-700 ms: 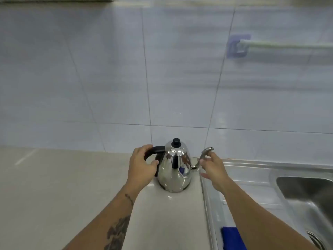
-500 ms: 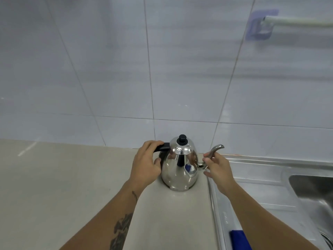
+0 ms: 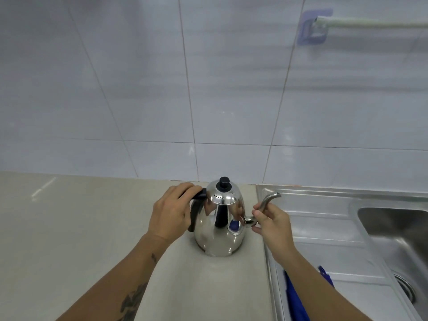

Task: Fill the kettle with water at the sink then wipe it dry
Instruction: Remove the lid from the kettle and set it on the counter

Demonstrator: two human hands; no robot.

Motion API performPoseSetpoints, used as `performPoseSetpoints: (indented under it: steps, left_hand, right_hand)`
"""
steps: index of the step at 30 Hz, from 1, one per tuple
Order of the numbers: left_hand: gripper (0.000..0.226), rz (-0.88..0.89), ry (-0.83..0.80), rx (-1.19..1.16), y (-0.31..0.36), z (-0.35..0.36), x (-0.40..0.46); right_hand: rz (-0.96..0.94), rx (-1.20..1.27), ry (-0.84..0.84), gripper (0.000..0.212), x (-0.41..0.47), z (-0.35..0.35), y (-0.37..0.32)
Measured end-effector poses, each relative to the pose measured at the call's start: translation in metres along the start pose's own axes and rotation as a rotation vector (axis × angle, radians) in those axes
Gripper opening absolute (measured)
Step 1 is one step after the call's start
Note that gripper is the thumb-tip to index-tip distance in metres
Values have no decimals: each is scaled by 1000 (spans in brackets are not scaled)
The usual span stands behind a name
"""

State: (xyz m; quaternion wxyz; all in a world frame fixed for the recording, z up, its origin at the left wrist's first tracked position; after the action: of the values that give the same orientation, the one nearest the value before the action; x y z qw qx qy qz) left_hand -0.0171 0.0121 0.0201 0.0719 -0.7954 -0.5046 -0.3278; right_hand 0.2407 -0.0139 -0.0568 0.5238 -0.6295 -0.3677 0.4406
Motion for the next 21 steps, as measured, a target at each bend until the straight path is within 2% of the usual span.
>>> performPoseSetpoints:
  steps: [10, 17, 19, 21]
  left_hand:
    - [43, -106, 88, -192, 21, -45, -103]
    - [43, -155, 97, -241, 30, -58, -136]
    - [43, -160, 95, -259, 31, -59, -140]
    - [42, -167, 93, -260, 32, -60, -142]
  right_hand:
    - [27, -12, -47, 15, -102, -16, 19]
    - [39, -5, -38, 16, -138, -19, 24]
    - [52, -39, -40, 17, -145, -19, 27]
    - [89, -184, -71, 22, -156, -20, 29]
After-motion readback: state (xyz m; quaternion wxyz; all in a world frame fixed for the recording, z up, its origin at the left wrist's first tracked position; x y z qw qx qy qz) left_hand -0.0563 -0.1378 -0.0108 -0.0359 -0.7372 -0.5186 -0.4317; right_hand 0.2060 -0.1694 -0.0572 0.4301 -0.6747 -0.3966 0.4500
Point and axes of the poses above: each hand's wrist, its own x-axis towards the middle knuckle, its own z-axis out of the palm, y = z × x, the point moved 6 cm from there along x, towards the middle knuckle, and after that the axes turned 1 degree about -y, right-handed, at the moved point
